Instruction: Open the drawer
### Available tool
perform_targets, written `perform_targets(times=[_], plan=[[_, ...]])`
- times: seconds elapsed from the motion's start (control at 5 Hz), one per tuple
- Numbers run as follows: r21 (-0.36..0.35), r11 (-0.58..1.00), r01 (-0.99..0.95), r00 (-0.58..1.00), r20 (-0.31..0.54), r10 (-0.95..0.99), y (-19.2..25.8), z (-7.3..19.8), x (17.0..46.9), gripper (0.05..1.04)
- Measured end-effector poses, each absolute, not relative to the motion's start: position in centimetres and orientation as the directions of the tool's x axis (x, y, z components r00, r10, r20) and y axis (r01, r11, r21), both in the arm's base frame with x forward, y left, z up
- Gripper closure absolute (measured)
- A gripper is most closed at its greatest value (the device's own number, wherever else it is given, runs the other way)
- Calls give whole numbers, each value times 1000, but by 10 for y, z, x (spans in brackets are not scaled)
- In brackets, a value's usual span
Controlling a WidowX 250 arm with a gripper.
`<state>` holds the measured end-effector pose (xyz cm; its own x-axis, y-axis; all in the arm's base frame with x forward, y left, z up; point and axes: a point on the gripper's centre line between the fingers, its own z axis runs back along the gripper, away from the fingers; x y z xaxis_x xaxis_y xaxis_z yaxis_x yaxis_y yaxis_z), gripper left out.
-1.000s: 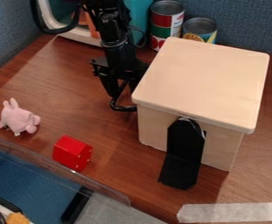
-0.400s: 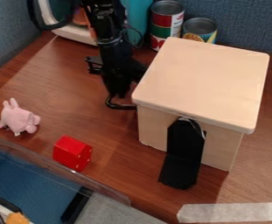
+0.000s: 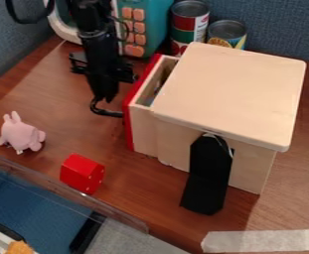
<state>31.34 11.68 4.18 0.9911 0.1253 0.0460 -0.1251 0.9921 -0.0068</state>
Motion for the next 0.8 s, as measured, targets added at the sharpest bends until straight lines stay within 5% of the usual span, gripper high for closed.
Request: perform_targets(times=[0.8], plan=[[17,995,-99,995,28,98,148,53,306,947]])
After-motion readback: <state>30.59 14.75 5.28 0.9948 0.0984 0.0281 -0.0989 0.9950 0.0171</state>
